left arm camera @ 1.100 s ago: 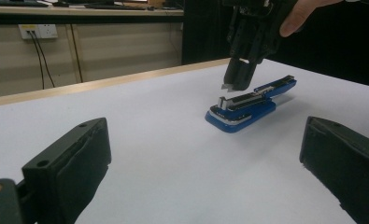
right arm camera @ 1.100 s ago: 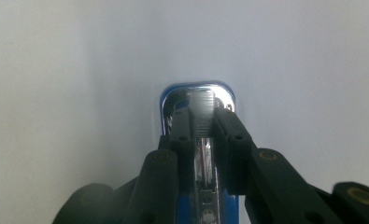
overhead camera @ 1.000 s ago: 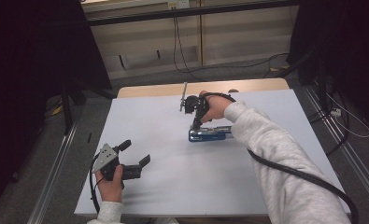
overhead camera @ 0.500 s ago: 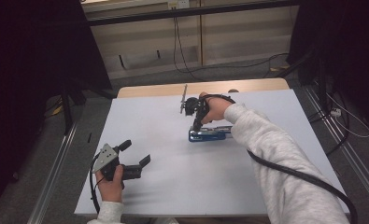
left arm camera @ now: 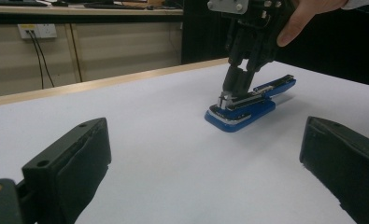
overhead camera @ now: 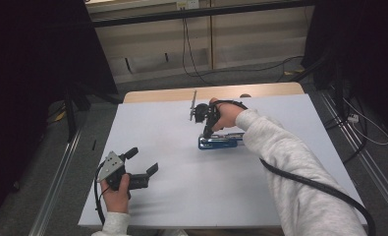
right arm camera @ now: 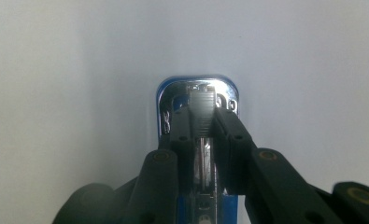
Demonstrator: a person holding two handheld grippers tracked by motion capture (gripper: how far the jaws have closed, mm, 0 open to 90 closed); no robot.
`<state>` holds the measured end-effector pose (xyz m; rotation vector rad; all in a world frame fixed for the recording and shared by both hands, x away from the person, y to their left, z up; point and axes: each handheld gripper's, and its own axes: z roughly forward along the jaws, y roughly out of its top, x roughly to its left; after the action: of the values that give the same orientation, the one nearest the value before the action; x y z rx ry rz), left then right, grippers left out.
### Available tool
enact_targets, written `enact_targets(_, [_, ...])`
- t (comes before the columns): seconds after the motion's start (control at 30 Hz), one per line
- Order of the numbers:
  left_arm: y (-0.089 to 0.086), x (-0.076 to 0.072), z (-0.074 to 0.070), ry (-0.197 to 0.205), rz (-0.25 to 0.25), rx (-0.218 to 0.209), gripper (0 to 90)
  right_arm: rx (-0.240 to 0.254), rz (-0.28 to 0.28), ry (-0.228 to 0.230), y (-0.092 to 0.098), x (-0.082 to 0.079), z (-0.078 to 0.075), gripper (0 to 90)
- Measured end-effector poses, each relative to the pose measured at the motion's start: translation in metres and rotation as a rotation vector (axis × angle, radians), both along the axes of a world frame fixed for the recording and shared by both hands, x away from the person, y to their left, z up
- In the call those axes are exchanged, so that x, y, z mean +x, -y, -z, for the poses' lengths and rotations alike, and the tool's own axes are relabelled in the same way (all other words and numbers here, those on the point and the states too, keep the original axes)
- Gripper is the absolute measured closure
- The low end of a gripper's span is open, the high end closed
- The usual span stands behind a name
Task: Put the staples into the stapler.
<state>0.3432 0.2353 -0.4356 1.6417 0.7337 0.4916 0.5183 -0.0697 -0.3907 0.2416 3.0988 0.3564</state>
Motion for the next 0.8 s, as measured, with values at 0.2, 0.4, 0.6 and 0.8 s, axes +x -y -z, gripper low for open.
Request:
enact_targets(0.2, [0.0,0.0,0.0,0.001,0.0,0.004,2.0,0.002,0.002,-0.002,0.0,0.0,0.001,79.0])
enact_targets(0.4, [0.0,0.0,0.0,0.0,0.0,0.002,2.0,-0.012,0.002,-0.005,-0.001,0.001,0.004,78.8])
enact_targets(0.6, [0.0,0.0,0.0,-0.003,0.003,0.008,2.0,0.021,0.021,0.003,0.002,0.001,0.003,73.6])
enact_targets(0.8, [0.001,0.001,0.001,-0.01,0.01,0.01,2.0,0.083,0.058,0.013,0.011,-0.003,-0.002,63.5])
